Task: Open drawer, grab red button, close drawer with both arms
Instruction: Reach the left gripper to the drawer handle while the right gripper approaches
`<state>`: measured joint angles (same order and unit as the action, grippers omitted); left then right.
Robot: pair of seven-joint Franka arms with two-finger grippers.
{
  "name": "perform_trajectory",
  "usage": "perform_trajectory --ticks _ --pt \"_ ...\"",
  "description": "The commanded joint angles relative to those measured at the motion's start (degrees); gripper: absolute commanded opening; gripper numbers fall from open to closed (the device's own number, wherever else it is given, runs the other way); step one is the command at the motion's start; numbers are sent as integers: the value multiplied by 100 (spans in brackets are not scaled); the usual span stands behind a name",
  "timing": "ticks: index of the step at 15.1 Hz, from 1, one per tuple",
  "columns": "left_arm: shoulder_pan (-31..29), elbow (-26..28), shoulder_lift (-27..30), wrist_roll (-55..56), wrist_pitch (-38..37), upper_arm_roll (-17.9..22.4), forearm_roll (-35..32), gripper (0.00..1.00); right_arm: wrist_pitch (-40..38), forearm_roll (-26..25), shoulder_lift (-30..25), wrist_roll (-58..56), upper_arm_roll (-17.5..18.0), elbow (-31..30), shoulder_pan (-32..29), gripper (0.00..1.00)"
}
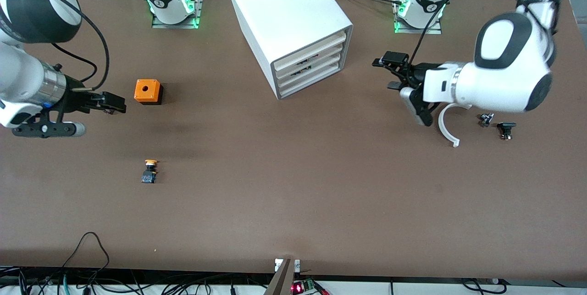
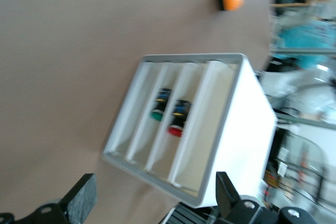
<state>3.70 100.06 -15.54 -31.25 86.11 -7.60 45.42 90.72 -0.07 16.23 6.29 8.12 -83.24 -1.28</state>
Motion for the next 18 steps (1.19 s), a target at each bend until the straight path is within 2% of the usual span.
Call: perform_trajectory --ticks 1,6,9,13,15,18 --pt "-89 652 -160 -1029 -155 13 834 98 -98 86 187 4 6 72 5 100" --pt "-19 1752 -432 -2041 -94 13 1521 95 -19 95 301 65 6 28 4 100" --pt "-10 2052 -660 -2543 204 -188 1697 92 147 95 459 215 14 36 31 100" --pt "-1 2395 -1047 -3158 644 -532 2225 79 499 86 670 688 14 54 285 100" --pt "34 2483 -1074 -3177 706 -637 2305 66 631 95 758 908 14 54 365 100" --pt "148 2703 -1074 -3229 977 -743 2410 60 658 77 864 1286 14 89 584 100"
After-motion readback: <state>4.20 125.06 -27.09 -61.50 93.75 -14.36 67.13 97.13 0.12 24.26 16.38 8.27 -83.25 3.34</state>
